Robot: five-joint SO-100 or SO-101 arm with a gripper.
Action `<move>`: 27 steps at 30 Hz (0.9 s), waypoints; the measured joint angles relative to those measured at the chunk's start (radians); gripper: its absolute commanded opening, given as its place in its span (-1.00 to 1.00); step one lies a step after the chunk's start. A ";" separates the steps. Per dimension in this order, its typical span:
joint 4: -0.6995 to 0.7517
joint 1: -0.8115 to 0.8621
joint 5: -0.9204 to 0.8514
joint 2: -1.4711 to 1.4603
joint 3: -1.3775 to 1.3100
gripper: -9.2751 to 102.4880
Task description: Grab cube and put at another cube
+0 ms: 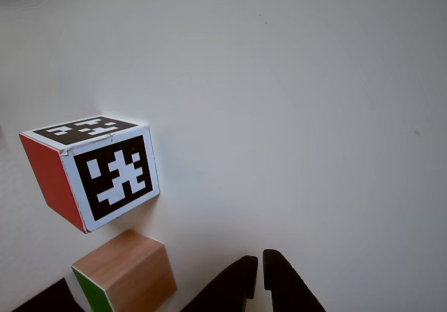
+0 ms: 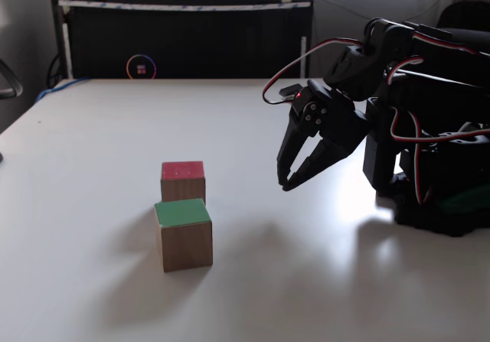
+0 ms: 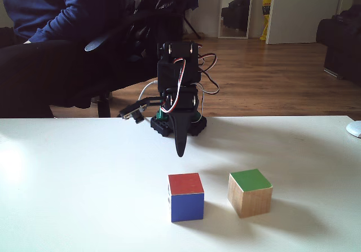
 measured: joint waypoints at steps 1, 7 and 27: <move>0.000 0.000 0.000 0.000 0.000 -0.83; -0.040 -0.074 0.034 0.000 0.000 -0.83; -0.012 -0.100 0.057 -0.126 -0.314 -0.47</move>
